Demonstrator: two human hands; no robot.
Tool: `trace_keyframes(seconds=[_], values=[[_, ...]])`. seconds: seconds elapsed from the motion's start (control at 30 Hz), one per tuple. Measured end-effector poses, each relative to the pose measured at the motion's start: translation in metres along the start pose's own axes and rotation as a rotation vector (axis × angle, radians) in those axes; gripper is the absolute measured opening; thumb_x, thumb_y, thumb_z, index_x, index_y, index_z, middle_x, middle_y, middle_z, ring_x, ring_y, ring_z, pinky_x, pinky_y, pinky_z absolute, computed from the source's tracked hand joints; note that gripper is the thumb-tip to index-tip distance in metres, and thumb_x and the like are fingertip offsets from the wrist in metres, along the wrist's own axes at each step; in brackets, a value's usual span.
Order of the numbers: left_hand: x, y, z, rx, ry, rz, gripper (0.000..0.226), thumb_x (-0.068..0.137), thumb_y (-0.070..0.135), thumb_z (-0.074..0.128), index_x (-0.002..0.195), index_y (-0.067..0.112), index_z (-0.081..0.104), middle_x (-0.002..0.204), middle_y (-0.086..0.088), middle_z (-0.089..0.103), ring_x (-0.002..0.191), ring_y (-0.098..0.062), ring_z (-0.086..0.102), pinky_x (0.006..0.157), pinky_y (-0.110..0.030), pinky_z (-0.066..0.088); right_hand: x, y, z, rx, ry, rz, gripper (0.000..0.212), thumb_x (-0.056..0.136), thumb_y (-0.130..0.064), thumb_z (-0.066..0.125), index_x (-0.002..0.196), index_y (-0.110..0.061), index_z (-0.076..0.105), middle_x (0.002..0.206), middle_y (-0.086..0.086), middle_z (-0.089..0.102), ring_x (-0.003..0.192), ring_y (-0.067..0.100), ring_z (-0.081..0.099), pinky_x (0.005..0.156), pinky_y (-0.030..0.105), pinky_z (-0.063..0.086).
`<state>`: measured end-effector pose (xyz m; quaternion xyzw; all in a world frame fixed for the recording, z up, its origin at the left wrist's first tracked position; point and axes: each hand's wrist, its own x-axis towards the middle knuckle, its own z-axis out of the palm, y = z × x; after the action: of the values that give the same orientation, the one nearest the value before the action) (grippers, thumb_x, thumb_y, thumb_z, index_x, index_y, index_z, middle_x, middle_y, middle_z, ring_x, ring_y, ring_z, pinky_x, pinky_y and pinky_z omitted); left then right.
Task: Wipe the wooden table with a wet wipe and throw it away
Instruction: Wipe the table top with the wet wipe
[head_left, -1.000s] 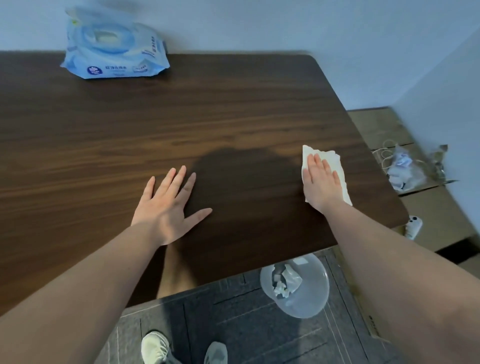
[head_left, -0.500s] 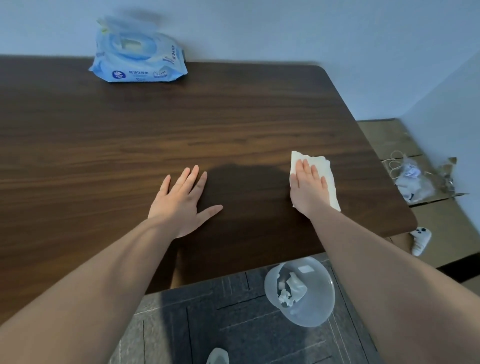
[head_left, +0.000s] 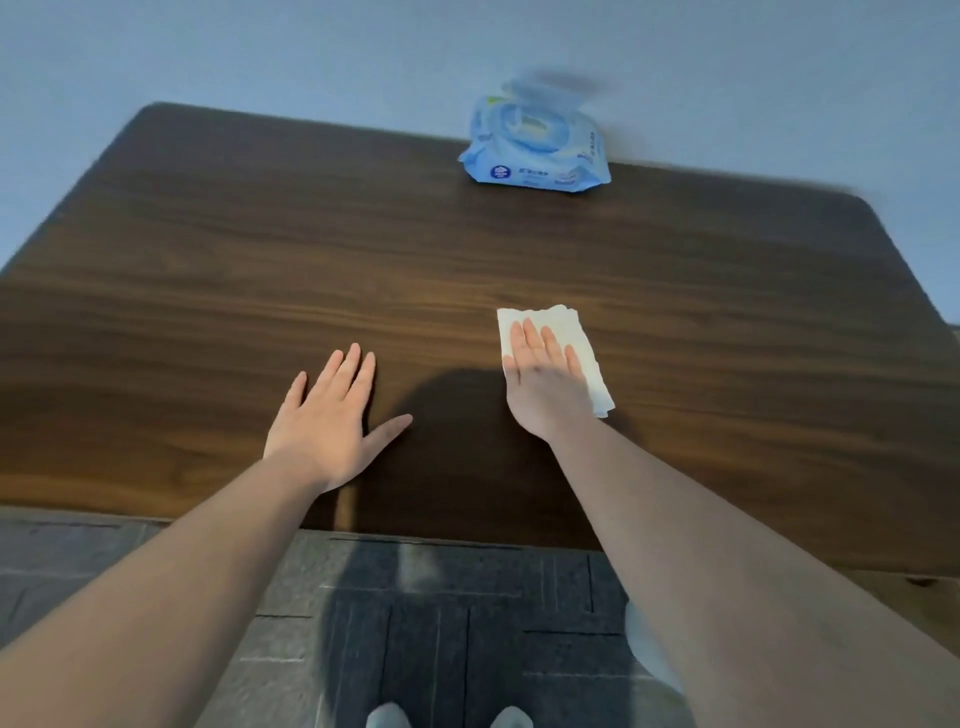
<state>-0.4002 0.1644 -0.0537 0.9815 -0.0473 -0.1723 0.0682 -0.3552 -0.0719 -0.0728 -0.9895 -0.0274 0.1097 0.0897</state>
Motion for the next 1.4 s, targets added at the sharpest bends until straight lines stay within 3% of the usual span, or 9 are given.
trace_keyframes(seconds=[0.2,0.4,0.6,0.73,0.83,1.03,1.2,1.4], values=[[-0.043,-0.113,-0.004,0.014,-0.016,-0.196,0.101,0.073,0.085,0.005,0.151,0.022,-0.009,0.16,0.002,-0.013,0.145,-0.014,-0.013,0.118,-0.043,-0.001,0.022,-0.13,0.022,-0.026,-0.042,-0.182,0.052,0.102,-0.029,0.016,0.151,-0.021,0.0,0.161,-0.004,-0.002,0.148,0.017,-0.001,0.118,0.038,-0.001],[-0.07,-0.177,-0.001,-0.021,0.013,-0.42,0.117,0.062,0.092,0.008,0.15,0.018,-0.01,0.16,0.0,-0.013,0.145,-0.015,-0.014,0.118,-0.047,-0.002,0.031,-0.239,0.044,-0.05,-0.091,-0.392,0.051,0.102,-0.028,0.016,0.151,-0.02,0.003,0.161,-0.005,0.002,0.148,0.018,0.001,0.118,0.038,0.0],[-0.072,-0.189,0.011,-0.03,0.088,-0.399,0.115,0.063,0.092,0.002,0.15,0.018,-0.013,0.16,0.001,-0.015,0.145,-0.015,-0.017,0.117,-0.049,-0.006,0.04,-0.322,0.062,-0.061,-0.132,-0.551,0.051,0.101,-0.031,0.016,0.151,-0.022,0.006,0.161,-0.004,0.003,0.148,0.017,0.001,0.118,0.039,0.0],[-0.072,-0.193,0.015,-0.073,0.13,-0.404,0.117,0.057,0.091,-0.007,0.148,0.018,-0.016,0.159,0.003,-0.017,0.143,-0.011,-0.021,0.117,-0.047,-0.008,0.036,-0.35,0.071,-0.062,-0.062,-0.608,0.05,0.102,-0.034,0.018,0.15,-0.022,0.013,0.161,-0.004,0.01,0.147,0.018,0.008,0.118,0.039,0.003],[-0.071,-0.195,0.015,-0.081,0.138,-0.404,0.119,0.055,0.091,-0.008,0.148,0.018,-0.017,0.159,0.004,-0.017,0.143,-0.011,-0.021,0.117,-0.047,-0.008,0.037,-0.354,0.072,-0.064,-0.063,-0.628,0.05,0.102,-0.034,0.018,0.15,-0.023,0.013,0.161,-0.004,0.01,0.147,0.017,0.008,0.118,0.039,0.003],[-0.072,-0.195,0.013,-0.045,0.14,-0.386,0.117,0.064,0.092,0.009,0.151,0.016,-0.006,0.161,0.001,-0.006,0.146,-0.014,-0.01,0.115,-0.047,-0.005,0.029,-0.336,0.065,-0.073,-0.109,-0.707,0.051,0.102,-0.036,0.019,0.151,-0.025,0.009,0.161,-0.007,0.007,0.148,0.014,0.005,0.118,0.037,0.001],[-0.069,-0.187,-0.004,0.076,0.038,-0.291,0.111,0.067,0.086,0.007,0.151,0.015,-0.006,0.161,0.0,-0.009,0.146,-0.014,-0.012,0.118,-0.044,-0.003,0.017,-0.269,0.047,-0.124,-0.155,-0.66,0.053,0.101,-0.039,0.019,0.151,-0.027,0.004,0.161,-0.008,0.002,0.148,0.014,0.0,0.118,0.037,-0.001],[-0.053,-0.12,-0.018,0.076,0.049,-0.156,0.102,0.075,0.083,0.009,0.151,0.016,-0.008,0.16,0.002,-0.013,0.145,-0.013,-0.015,0.118,-0.042,-0.005,0.001,-0.164,0.027,-0.102,-0.123,-0.477,0.052,0.101,-0.039,0.016,0.151,-0.026,0.003,0.161,-0.008,0.002,0.148,0.014,0.0,0.12,0.04,0.003]])
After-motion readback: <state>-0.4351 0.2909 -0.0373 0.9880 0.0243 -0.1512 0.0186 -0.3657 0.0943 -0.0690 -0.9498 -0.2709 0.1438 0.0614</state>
